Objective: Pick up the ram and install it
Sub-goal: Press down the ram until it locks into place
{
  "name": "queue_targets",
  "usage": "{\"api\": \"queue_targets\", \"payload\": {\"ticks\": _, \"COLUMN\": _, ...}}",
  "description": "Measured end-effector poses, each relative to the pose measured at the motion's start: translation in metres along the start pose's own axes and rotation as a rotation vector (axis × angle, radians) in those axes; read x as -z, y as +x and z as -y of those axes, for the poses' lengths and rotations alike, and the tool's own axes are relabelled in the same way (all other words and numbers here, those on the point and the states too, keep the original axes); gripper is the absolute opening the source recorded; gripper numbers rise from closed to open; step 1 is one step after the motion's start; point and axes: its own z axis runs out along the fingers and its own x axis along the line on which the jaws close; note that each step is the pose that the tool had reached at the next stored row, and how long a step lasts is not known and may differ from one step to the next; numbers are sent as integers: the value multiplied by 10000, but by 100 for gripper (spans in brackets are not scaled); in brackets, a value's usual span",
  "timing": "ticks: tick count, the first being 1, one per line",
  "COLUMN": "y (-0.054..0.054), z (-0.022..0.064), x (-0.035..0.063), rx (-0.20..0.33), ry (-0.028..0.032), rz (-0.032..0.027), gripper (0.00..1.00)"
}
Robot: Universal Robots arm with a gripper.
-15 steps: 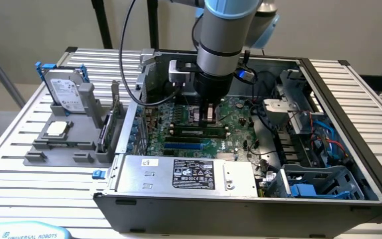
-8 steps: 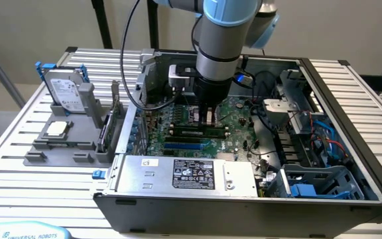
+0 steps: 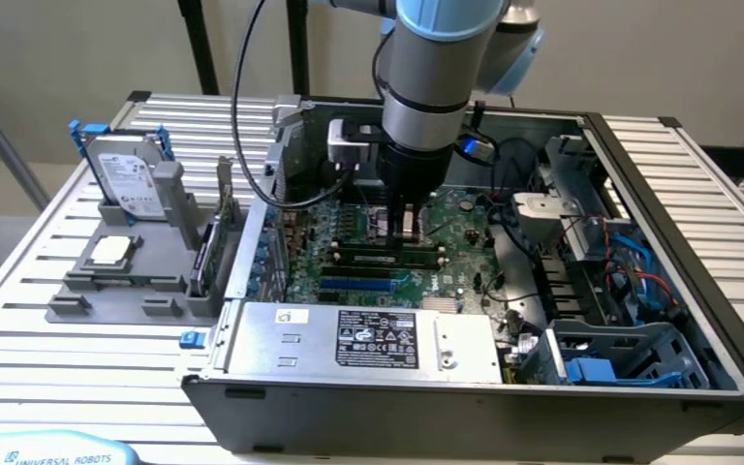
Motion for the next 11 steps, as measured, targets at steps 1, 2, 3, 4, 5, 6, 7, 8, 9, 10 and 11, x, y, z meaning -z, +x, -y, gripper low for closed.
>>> {"api": "queue_targets", "payload": {"ticks": 1, "y": -1, "z": -2, "x": 45, "rx": 1, "ry": -5, "rz": 0, "gripper": 11}}
{"api": "queue_targets", "payload": {"ticks": 2, "y": -3, "z": -3, "x": 85, "rx": 0, "ry": -11, "rz": -2, "gripper": 11}}
{"api": "queue_targets", "payload": {"ticks": 3, "y": -4, "z": -4, "x": 109, "rx": 0, "ry": -12, "rz": -1, "gripper": 11}}
{"api": "queue_targets", "payload": {"ticks": 4, "y": -5, "z": -4, "x": 121, "rx": -1, "ry": -15, "rz": -1, "gripper": 11}}
{"api": "queue_targets", "payload": {"ticks": 5, "y": -5, "z": -4, "x": 122, "rx": -1, "ry": -13, "rz": 4, "gripper": 11}}
{"api": "queue_targets", "payload": {"ticks": 6, "y": -5, "z": -4, "x": 121, "rx": -1, "ry": -13, "rz": 6, "gripper": 11}}
{"api": "queue_targets", "payload": {"ticks": 7, "y": -5, "z": -4, "x": 122, "rx": -1, "ry": -13, "rz": 7, "gripper": 11}}
{"api": "queue_targets", "payload": {"ticks": 8, "y": -5, "z": -4, "x": 123, "rx": -1, "ry": -15, "rz": 4, "gripper": 11}}
{"api": "queue_targets", "payload": {"ticks": 9, "y": -5, "z": -4, "x": 123, "rx": -1, "ry": -14, "rz": 6, "gripper": 11}}
{"api": "queue_targets", "payload": {"ticks": 10, "y": -5, "z": -4, "x": 123, "rx": -1, "ry": -15, "rz": 6, "gripper": 11}}
{"api": "queue_targets", "payload": {"ticks": 11, "y": -5, "z": -4, "x": 123, "rx": -1, "ry": -14, "rz": 7, "gripper": 11}}
